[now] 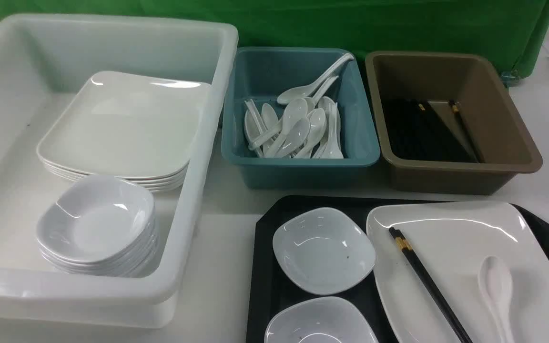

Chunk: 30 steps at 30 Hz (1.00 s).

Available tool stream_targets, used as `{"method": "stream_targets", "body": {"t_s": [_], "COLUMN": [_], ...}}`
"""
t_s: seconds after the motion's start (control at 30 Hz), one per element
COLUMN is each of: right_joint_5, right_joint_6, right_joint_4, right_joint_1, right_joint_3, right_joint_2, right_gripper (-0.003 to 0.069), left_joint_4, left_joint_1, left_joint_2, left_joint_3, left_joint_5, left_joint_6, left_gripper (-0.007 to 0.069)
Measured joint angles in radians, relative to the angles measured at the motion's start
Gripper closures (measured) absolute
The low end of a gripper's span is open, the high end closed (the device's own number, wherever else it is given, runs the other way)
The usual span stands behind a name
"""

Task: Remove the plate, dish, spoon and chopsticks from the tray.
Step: Use the right arm to grab a pair of chopsticks from the plate

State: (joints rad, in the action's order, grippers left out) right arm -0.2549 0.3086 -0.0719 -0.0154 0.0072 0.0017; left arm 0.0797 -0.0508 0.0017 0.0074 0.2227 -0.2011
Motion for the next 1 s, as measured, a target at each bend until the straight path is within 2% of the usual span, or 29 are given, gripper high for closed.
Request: {"method": "stream_targets", "body": {"t_s": [0.5,0.57,0.73,1.0], "right_joint_5": [0.000,0.000,0.000,0.048], "right_joint_6": [0.000,0.000,0.000,-0.006], "right_joint_4": [0.000,0.000,0.000,-0.007], "right_joint_1": [0.000,0.000,0.000,0.000], "right_joint_3": [0.000,0.000,0.000,0.000], "right_joint_2": [0.000,0.000,0.000,0.000], "right_gripper": [0.0417,0.0417,0.0417,0.0417], "left_joint_4": [-0.004,0.061,0.311,0.365], "left_joint_1": [0.000,0.000,0.000,0.000], "left_joint_2": [0.000,0.000,0.000,0.000], "left_joint_3": [0.000,0.000,0.000,0.000], "left_joint_5": [-0.035,-0.099,-0.302,-0.411], "left_joint_6": [0.002,0.021,0.147,0.201], "left_gripper": [0.0608,0.0608,0.0608,0.0608]}}
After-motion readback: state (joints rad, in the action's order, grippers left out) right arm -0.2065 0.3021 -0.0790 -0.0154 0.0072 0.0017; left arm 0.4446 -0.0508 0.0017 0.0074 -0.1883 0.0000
